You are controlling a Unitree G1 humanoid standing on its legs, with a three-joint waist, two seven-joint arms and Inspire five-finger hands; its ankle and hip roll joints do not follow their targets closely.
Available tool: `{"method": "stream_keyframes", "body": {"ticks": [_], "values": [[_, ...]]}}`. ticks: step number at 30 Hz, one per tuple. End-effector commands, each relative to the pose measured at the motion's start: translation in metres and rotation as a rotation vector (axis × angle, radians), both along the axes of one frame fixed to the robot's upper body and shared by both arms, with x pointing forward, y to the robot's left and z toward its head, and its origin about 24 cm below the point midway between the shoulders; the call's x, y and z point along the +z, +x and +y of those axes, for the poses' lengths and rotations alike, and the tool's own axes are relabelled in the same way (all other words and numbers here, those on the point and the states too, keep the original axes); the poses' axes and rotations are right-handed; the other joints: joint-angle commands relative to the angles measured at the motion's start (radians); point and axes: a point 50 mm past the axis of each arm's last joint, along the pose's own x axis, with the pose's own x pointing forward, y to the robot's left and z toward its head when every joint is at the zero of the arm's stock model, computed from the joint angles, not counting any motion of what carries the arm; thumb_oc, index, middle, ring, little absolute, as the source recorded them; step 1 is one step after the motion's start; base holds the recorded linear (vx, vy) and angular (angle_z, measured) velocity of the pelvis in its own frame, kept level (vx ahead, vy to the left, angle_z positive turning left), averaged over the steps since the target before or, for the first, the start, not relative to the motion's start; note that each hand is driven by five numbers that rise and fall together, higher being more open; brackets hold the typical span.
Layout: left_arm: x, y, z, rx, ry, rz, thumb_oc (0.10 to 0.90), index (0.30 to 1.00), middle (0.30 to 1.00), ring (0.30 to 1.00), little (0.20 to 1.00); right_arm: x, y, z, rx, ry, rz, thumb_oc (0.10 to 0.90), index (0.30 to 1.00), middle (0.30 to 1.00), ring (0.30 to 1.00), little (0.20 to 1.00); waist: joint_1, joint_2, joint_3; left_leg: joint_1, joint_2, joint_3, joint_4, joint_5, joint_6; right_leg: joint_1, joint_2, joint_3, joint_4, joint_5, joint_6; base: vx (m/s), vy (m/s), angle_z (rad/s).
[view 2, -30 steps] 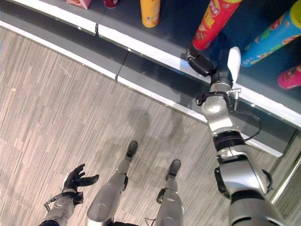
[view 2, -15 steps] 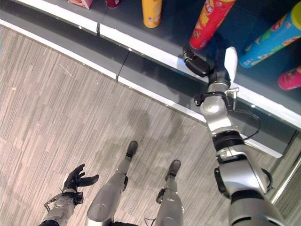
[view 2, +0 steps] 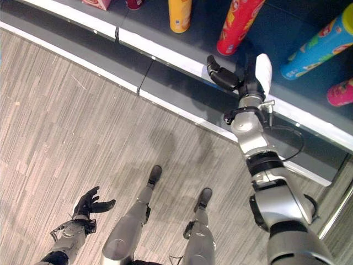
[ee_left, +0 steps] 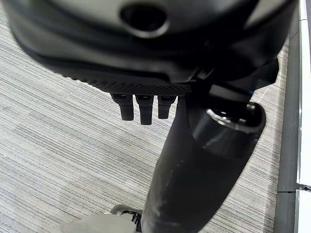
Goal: Put the goods on the table back onto the shelves and tidy them up.
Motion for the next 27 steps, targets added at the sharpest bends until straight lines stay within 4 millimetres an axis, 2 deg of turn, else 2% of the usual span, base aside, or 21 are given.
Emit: {"method": "stream_keyframes", "body": {"ticks": [1,3,7,8,12,14,15,16,17,18,19,20,22,24,25,27], "values": [[-0.008,-0.026,0.025,0.033,0.071,0.081,0.8,0.9,0.9,0.9,0.9,0.04,-0.009,0.005,0.028,-0.136,-0.154,0.8,0.9,0.9,0.9,0.9,0.003,-0.051,-0.076,0.053,0.021,0.089,0.0,-0.15,-0.014,-0.018,-0.056,0.046,0.121,-0.124,0.036,0.0,0.0,0.0],[-0.008,-0.025,0.028,0.038,0.082,0.086,0.8,0.9,0.9,0.9,0.9,0.037,-0.013,0.01,0.055,-0.164,-0.165,0.8,0.9,0.9,0.9,0.9,-0.007,-0.06,-0.08,0.059,0.025,0.097,0.0,-0.152,-0.015,-0.015,-0.053,0.051,0.116,-0.121,0.036,0.0,0.0,0.0],[-0.008,-0.025,0.028,0.038,0.082,0.086,0.8,0.9,0.9,0.9,0.9,0.037,-0.013,0.01,0.055,-0.164,-0.165,0.8,0.9,0.9,0.9,0.9,-0.006,-0.06,-0.08,0.059,0.025,0.097,0.0,-0.152,-0.015,-0.015,-0.053,0.052,0.116,-0.121,0.036,0.0,0.001,-0.03],[-0.008,-0.025,0.034,0.073,0.091,0.105,0.8,0.9,0.9,0.9,0.9,0.024,-0.027,0.032,0.158,-0.176,-0.194,0.8,0.9,0.9,0.9,0.9,-0.039,-0.083,-0.099,0.087,0.038,0.121,0.0,-0.165,-0.014,0.003,-0.045,0.063,0.098,-0.114,0.036,0.0,0.0,0.0],[-0.01,-0.029,0.035,0.086,0.096,0.119,0.8,0.9,0.9,0.9,0.9,0.008,-0.053,0.057,0.319,-0.137,-0.255,0.8,0.9,0.9,0.9,0.9,-0.071,-0.098,-0.126,0.099,0.04,0.138,0.0,-0.168,-0.012,0.009,-0.038,0.076,0.084,-0.103,0.037,0.0,0.003,-0.18],[-0.01,-0.03,0.035,0.085,0.097,0.121,0.8,0.9,0.9,0.9,0.9,0.008,-0.054,0.057,0.319,-0.136,-0.253,0.8,0.9,0.9,0.9,0.9,-0.068,-0.1,-0.127,0.1,0.04,0.14,0.0,-0.168,-0.012,0.01,-0.038,0.077,0.083,-0.102,0.037,0.0,0.004,-0.19],[-0.011,-0.033,0.037,0.093,0.101,0.125,0.8,0.9,0.9,0.9,0.9,0.0,-0.072,0.078,0.508,-0.087,-0.251,0.8,0.9,0.9,0.9,0.9,-0.09,-0.113,-0.133,0.12,0.047,0.158,0.0,-0.177,-0.017,0.023,-0.028,0.086,0.072,-0.097,0.04,-0.02,0.008,-0.28],[-0.011,-0.033,0.037,0.091,0.102,0.126,0.8,0.9,0.9,0.9,0.9,0.0,-0.072,0.078,0.507,-0.087,-0.249,0.8,0.9,0.9,0.9,0.9,-0.089,-0.114,-0.136,0.116,0.045,0.158,0.0,-0.174,-0.017,0.021,-0.029,0.086,0.07,-0.094,0.041,0.01,0.027,-0.2],[-0.014,-0.037,0.038,0.099,0.102,0.15,0.8,0.9,0.9,0.9,0.9,-0.032,-0.095,0.089,0.665,0.014,-0.15,0.8,0.9,0.9,0.9,0.9,-0.115,-0.131,-0.168,0.134,0.046,0.178,0.0,-0.18,-0.012,0.032,-0.025,0.095,0.053,-0.082,0.042,0.06,0.034,-0.12],[-0.015,-0.036,0.035,0.08,0.103,0.159,0.8,0.9,0.9,0.9,0.9,-0.041,-0.102,0.089,0.69,0.02,-0.108,0.8,0.9,0.9,0.9,0.9,-0.125,-0.136,-0.18,0.142,0.047,0.186,0.0,-0.185,-0.009,0.037,-0.025,0.1,0.043,-0.077,0.042,0.09,0.051,-0.15],[-0.013,-0.031,0.033,0.073,0.114,0.142,0.8,0.9,0.9,0.9,0.9,-0.063,-0.114,0.09,0.753,0.094,-0.019,0.8,0.9,0.9,0.9,0.9,-0.149,-0.142,-0.197,0.155,0.047,0.201,0.0,-0.192,-0.007,0.043,-0.025,0.105,0.035,-0.069,0.046,0.05,0.033,-0.29],[-0.013,-0.032,0.033,0.072,0.114,0.143,0.8,0.9,0.9,0.9,0.9,-0.063,-0.115,0.09,0.753,0.095,-0.018,0.8,0.9,0.9,0.9,0.9,-0.148,-0.142,-0.198,0.156,0.047,0.202,0.0,-0.193,-0.007,0.044,-0.025,0.106,0.034,-0.069,0.046,0.02,0.035,-0.36],[-0.011,-0.031,0.032,0.062,0.11,0.127,0.8,0.9,0.9,0.9,0.9,-0.09,-0.125,0.088,0.783,0.201,0.097,0.8,0.9,0.9,0.9,0.9,-0.167,-0.148,-0.213,0.176,0.047,0.223,0.0,-0.203,-0.004,0.051,-0.023,0.12,0.027,-0.062,0.049,0.02,0.044,-0.28],[-0.011,-0.032,0.032,0.05,0.114,0.13,0.8,0.9,0.9,0.9,0.9,-0.111,-0.133,0.087,0.794,0.224,0.195,0.8,0.9,0.9,0.9,0.9,-0.177,-0.153,-0.228,0.198,0.049,0.242,0.0,-0.213,0.001,0.059,-0.02,0.132,0.025,-0.062,0.051,0.06,0.044,-0.27],[-0.013,-0.035,0.029,0.022,0.113,0.135,0.8,0.9,0.9,0.9,0.9,-0.124,-0.136,0.086,0.802,0.197,0.271,0.8,0.9,0.9,0.9,0.9,-0.181,-0.156,-0.246,0.226,0.05,0.257,0.0,-0.222,0.005,0.073,-0.021,0.142,0.029,-0.063,0.052,0.07,0.031,-0.4],[-0.014,-0.037,0.027,0.0,0.114,0.134,0.8,0.9,0.9,0.9,0.9,-0.132,-0.135,0.087,0.808,0.162,0.321,0.8,0.9,0.9,0.9,0.9,-0.178,-0.156,-0.26,0.243,0.05,0.258,0.0,-0.228,0.007,0.086,-0.023,0.144,0.035,-0.069,0.051,0.05,0.002,-0.42]]}}
